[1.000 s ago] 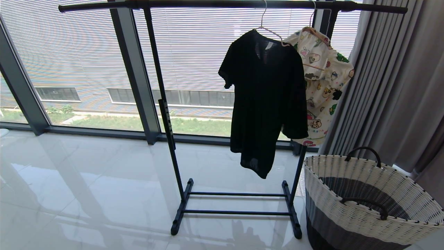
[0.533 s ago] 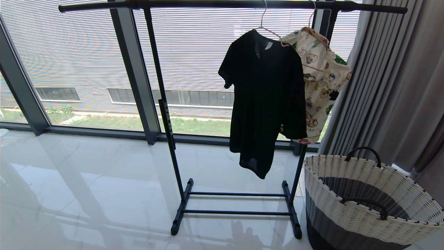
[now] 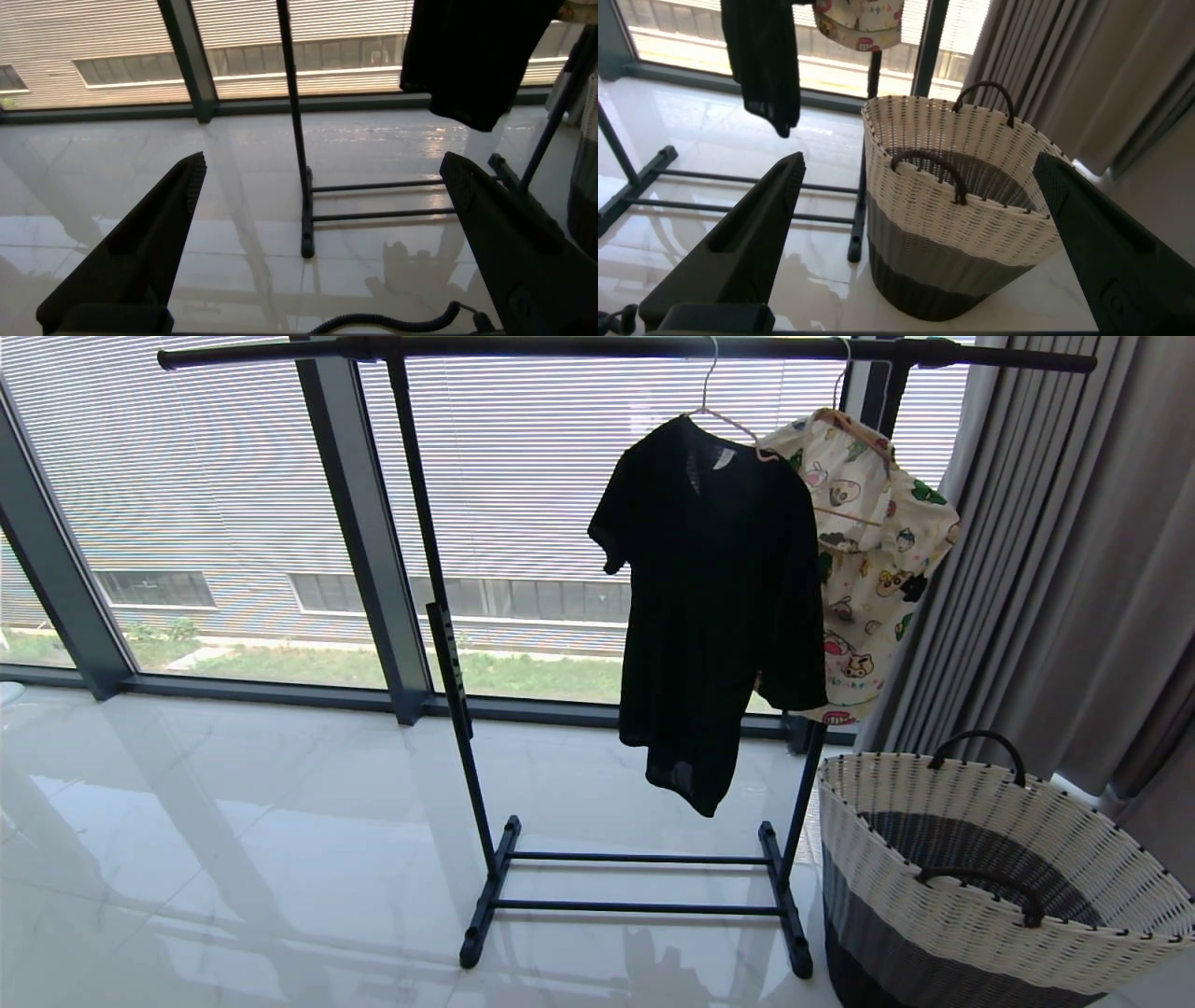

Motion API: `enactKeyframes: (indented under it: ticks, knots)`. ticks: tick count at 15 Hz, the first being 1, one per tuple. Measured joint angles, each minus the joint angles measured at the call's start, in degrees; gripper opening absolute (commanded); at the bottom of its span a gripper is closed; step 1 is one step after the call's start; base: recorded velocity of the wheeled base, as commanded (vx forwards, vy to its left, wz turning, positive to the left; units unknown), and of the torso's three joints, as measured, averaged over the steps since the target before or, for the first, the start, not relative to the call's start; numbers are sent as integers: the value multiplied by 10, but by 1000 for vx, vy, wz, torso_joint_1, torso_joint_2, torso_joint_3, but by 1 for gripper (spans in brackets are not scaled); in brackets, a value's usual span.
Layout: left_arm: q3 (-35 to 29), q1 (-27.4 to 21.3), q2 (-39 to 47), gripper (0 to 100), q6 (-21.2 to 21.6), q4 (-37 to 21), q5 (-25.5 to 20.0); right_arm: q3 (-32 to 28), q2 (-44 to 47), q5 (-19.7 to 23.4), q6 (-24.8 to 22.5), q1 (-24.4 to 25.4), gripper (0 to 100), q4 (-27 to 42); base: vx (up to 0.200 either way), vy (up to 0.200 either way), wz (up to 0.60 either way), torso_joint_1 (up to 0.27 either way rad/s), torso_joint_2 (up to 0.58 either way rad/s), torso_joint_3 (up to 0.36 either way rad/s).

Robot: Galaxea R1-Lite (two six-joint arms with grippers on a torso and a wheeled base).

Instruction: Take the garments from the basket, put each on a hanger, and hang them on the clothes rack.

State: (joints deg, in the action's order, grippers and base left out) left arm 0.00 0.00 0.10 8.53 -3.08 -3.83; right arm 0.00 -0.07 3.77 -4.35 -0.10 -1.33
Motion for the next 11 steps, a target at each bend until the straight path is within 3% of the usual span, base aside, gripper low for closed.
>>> enactKeyframes:
  ticks: [11]
  knots:
    - [0, 0, 0, 100, 0, 0, 0, 0, 0, 0, 0, 0, 100, 0, 0, 0, 0, 0, 0, 0]
